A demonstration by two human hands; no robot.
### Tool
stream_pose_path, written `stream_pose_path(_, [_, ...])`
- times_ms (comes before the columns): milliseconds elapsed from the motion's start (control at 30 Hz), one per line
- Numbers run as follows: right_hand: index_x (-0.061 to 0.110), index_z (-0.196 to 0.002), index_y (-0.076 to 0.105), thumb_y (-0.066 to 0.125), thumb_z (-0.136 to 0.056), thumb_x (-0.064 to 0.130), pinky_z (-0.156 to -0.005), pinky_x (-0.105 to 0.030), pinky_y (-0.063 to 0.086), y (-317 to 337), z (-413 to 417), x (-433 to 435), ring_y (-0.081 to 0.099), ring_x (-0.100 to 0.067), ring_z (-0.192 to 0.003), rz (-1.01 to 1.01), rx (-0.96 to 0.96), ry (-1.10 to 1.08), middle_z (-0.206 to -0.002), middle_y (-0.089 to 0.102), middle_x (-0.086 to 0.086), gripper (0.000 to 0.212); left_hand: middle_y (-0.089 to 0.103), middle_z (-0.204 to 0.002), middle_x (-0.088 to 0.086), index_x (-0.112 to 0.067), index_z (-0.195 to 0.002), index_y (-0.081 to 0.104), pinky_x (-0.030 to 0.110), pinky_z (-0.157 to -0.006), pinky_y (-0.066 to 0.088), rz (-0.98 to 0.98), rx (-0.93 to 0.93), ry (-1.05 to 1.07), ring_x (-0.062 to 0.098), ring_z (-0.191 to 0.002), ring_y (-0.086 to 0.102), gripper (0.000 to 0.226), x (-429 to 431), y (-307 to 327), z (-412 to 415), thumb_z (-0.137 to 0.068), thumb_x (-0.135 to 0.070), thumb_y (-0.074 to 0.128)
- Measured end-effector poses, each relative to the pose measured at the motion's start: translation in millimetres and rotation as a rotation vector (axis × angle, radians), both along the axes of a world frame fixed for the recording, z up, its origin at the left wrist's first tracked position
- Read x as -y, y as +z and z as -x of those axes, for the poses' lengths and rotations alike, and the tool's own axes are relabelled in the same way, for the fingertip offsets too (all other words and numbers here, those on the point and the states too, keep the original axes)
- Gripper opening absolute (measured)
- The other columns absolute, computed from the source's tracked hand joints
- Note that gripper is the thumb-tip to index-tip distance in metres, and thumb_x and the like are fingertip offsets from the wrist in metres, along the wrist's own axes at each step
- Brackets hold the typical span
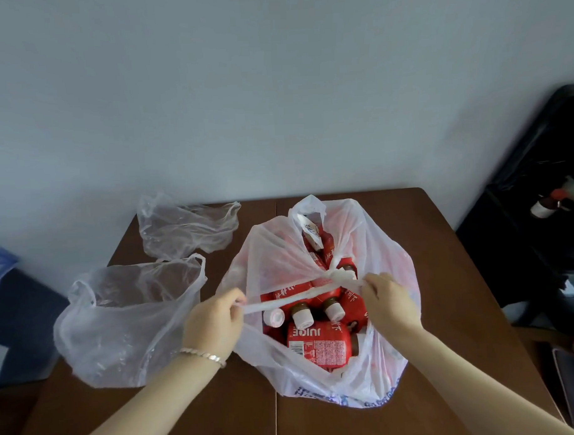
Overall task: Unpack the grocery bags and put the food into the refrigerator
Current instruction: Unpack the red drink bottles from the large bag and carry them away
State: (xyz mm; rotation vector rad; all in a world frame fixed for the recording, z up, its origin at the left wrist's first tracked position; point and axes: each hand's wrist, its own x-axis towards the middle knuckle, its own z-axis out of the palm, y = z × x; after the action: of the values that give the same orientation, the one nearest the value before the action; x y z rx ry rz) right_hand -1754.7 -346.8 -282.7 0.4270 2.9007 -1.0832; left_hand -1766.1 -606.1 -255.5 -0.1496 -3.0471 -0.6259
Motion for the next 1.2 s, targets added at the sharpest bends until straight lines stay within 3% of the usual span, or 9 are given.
stream_pose_path(200, [0.004,-0.071,0.045,0.047,-0.085,-0.005,-0.057,-0.018,0.037,32,11,10,0.044,-0.014,-0.065,0.387,-0.018,0.068,-0.068,0.049,-0.005,0.017,0.036,-0.046,-0.009,-0.028,-0.052,0.038,0.020,-0.052,0.030,-0.326,0.146,-0.026,0.008,-0.052,0.039,0.026,-11,6,-26,-0.070,-0.011,0.048])
stream_pose_path(367, [0.012,-0.071,0.042,0.042,-0.078,-0.013,-0.051,-0.020,0.033,52,17,-15,0.037,-0.015,-0.063,0.633,-0.217,-0.417,-0.068,0.041,-0.001,0.026,0.052,-0.059,0.001,-0.025,-0.083,0.054,0.023,-0.051,0.041,-0.511,0.223,-0.092,0.010,-0.052,0.051,0.031,-9,38,-22,-0.064,-0.049,0.059])
stream_pose_path(433, [0.013,-0.096,0.047,0.045,-0.089,0.009,-0.065,-0.027,0.040,45,9,-36,0.047,-0.018,-0.079,0.590,-0.250,-0.678,-0.087,0.051,-0.004,0.008,0.054,-0.060,0.007,-0.020,-0.082,0.058,0.028,-0.051,0.041,-0.458,0.148,0.128,0.015,-0.053,0.051,0.022,4,25,-16,-0.080,-0.041,0.061])
stream_pose_path(600, [0.007,-0.135,0.031,0.059,-0.089,0.024,-0.091,-0.042,0.043,20,-16,-75,0.051,-0.035,-0.109,0.430,-0.029,-0.891,-0.122,0.048,-0.016,0.056,0.051,-0.073,0.012,0.003,-0.132,0.042,0.032,-0.058,0.044,-0.418,0.395,0.748,0.026,-0.059,0.049,0.047,29,-6,-23,-0.091,-0.013,0.056])
stream_pose_path(700, [0.012,-0.141,0.034,0.051,-0.080,-0.002,-0.104,-0.053,0.031,9,-23,-67,0.033,-0.043,-0.125,-0.095,-0.120,-0.537,-0.139,0.033,-0.022,0.065,0.042,-0.126,0.022,-0.021,-0.148,0.012,0.046,-0.071,0.055,0.133,-0.260,0.079,0.037,-0.088,0.059,0.097,30,-20,-32,-0.071,0.013,0.062])
stream_pose_path(800, [0.020,-0.121,0.054,0.065,-0.054,-0.012,-0.099,-0.054,0.037,-5,-14,-50,0.037,-0.037,-0.122,-0.570,-0.426,0.276,-0.132,0.044,-0.010,0.075,0.035,-0.141,0.012,-0.024,-0.147,0.023,0.056,-0.110,0.023,0.547,-0.662,-0.530,0.034,-0.129,0.036,0.092,15,-13,-20,-0.067,0.016,0.040])
stream_pose_path(900, [0.025,-0.121,0.059,0.083,-0.060,0.023,-0.112,-0.042,0.020,8,-3,-18,0.036,-0.024,-0.135,-0.751,-0.236,0.736,-0.138,0.050,-0.001,0.065,0.062,-0.124,0.008,-0.015,-0.111,0.069,0.050,-0.110,0.021,0.679,-0.540,-0.719,0.027,-0.127,0.048,0.059,-7,-2,-2,-0.053,-0.006,0.081])
stream_pose_path(1000, [0.024,-0.134,0.047,0.043,-0.093,0.022,-0.118,-0.037,0.003,9,11,-14,0.020,-0.015,-0.144,-0.769,-0.054,0.657,-0.148,0.038,0.004,0.041,0.072,-0.104,0.004,-0.015,-0.088,0.075,0.046,-0.102,0.043,0.792,-0.317,-0.705,0.023,-0.118,0.058,0.041,-4,-1,13,-0.050,-0.026,0.085])
stream_pose_path(1200, [0.019,-0.118,0.059,0.038,-0.093,0.011,-0.093,-0.026,0.046,-1,23,-70,0.058,-0.017,-0.105,-0.872,0.178,0.434,-0.115,0.059,0.003,0.033,0.058,-0.068,0.000,-0.014,-0.092,0.049,0.024,-0.051,0.044,0.366,0.223,-0.013,0.013,-0.058,0.058,0.014,37,-2,15,-0.097,-0.023,0.039])
